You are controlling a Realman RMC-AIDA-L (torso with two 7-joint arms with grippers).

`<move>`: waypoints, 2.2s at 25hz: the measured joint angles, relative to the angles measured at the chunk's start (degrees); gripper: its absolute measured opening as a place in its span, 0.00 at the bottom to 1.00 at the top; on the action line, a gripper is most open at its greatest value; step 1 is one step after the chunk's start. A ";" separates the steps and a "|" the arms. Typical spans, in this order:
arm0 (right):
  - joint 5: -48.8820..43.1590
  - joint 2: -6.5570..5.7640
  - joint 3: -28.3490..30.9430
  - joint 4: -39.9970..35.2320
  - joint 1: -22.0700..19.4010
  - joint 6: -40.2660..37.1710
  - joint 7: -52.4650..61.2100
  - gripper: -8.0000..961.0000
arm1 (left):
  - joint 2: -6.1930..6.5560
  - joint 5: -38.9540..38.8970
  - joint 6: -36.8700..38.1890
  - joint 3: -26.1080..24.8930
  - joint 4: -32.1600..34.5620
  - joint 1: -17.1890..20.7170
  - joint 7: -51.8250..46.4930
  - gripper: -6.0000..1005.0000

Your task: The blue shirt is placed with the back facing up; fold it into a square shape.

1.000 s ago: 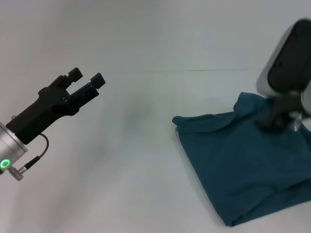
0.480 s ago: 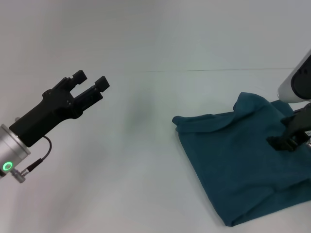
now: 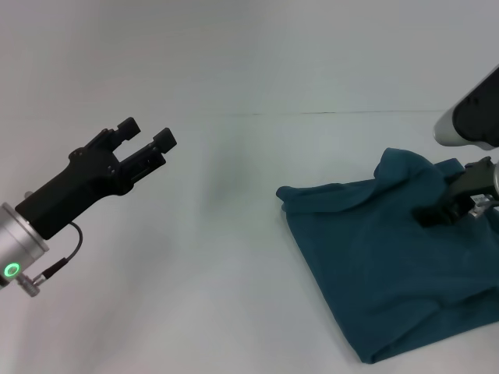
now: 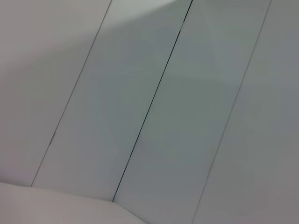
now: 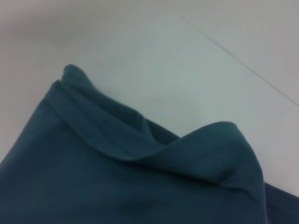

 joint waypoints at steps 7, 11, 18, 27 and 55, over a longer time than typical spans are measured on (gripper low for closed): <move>-0.12 -0.27 2.90 9.77 5.64 0.87 -0.10 0.84 | 0.06 -0.15 -0.01 -0.10 0.20 -0.40 0.03 0.88; 0.31 -0.32 4.30 14.14 7.95 1.27 -1.21 0.85 | 0.07 -0.36 -0.28 -0.10 0.24 -0.47 0.03 0.88; 0.96 -0.15 4.94 15.48 8.60 1.98 -1.70 0.83 | 0.07 -0.41 -0.34 -0.16 0.25 -0.50 -0.05 0.88; 0.99 -0.05 5.16 15.54 8.45 2.09 -1.03 0.35 | 0.07 -0.43 -0.05 -0.19 0.24 -0.45 -0.06 0.88; 11.29 0.08 4.35 17.11 12.05 -2.82 -0.43 0.09 | 0.13 0.01 1.51 -0.72 0.81 0.11 0.20 0.88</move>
